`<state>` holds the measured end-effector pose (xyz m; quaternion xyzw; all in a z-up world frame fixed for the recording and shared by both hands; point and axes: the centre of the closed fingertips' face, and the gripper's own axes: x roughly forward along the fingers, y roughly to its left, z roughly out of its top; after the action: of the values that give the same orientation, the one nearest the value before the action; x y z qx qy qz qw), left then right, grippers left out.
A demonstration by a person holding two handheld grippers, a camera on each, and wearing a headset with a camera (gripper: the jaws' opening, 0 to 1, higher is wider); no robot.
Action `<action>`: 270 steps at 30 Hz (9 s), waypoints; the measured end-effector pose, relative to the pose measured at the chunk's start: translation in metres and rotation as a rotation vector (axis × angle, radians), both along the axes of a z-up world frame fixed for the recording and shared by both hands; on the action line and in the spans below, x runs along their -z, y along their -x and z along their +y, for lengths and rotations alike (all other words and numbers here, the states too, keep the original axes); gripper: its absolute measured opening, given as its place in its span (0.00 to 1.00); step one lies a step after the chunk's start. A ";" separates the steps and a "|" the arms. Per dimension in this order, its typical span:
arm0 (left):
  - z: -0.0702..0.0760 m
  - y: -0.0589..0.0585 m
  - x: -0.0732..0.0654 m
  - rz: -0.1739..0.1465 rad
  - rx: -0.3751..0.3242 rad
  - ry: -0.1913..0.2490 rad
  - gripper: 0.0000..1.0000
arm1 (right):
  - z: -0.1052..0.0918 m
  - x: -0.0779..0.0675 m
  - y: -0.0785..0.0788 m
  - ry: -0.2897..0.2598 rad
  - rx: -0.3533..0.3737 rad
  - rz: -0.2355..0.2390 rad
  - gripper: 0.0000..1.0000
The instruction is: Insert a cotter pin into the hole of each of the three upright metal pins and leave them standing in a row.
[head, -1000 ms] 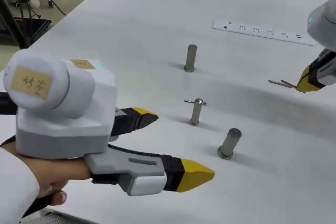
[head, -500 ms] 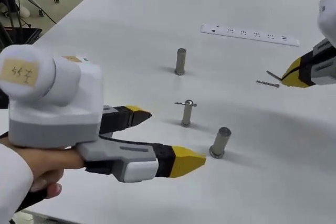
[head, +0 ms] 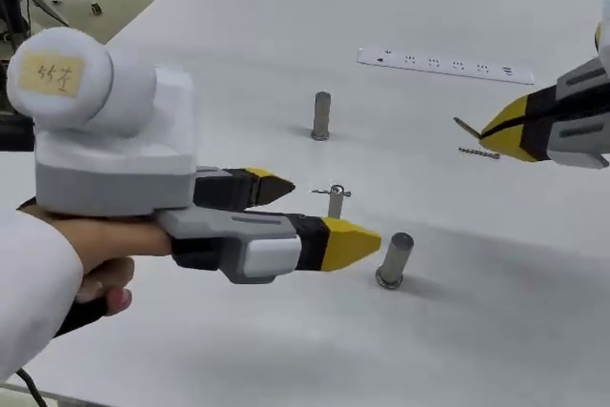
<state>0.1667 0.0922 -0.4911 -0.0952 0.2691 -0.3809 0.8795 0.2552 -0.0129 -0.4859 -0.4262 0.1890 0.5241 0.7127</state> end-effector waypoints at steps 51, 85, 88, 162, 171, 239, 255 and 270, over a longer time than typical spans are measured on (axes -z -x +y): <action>-0.056 -0.021 -0.025 0.079 0.079 0.190 0.03 | 0.052 -0.012 0.076 -0.039 -0.147 -0.158 0.00; -0.050 -0.008 -0.013 0.121 0.101 0.123 0.00 | 0.043 -0.006 0.077 -0.039 -0.078 -0.060 0.10; -0.048 -0.006 -0.016 0.098 0.114 0.120 0.00 | 0.038 -0.005 0.076 -0.058 -0.057 -0.008 0.13; -0.052 0.032 -0.033 -0.336 0.500 -0.068 0.02 | 0.052 -0.017 0.137 -0.247 -0.201 0.498 0.00; -0.050 0.022 -0.022 -0.316 0.463 -0.095 0.28 | 0.040 -0.010 0.130 -0.258 -0.142 0.486 0.00; -0.059 -0.017 0.064 -0.188 0.561 -0.372 0.08 | -0.002 0.081 0.079 -0.066 0.071 0.395 0.00; -0.062 -0.019 0.062 -0.190 0.581 -0.374 0.21 | 0.004 0.081 0.077 -0.044 0.044 0.374 0.00; -0.074 -0.024 0.064 -0.232 0.665 -0.412 0.10 | 0.004 0.081 0.077 -0.041 0.036 0.371 0.00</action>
<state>0.1907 0.0181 -0.5548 0.2185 0.2550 -0.5907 0.7337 0.1778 -0.0087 -0.5668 -0.3040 0.3140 0.5848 0.6834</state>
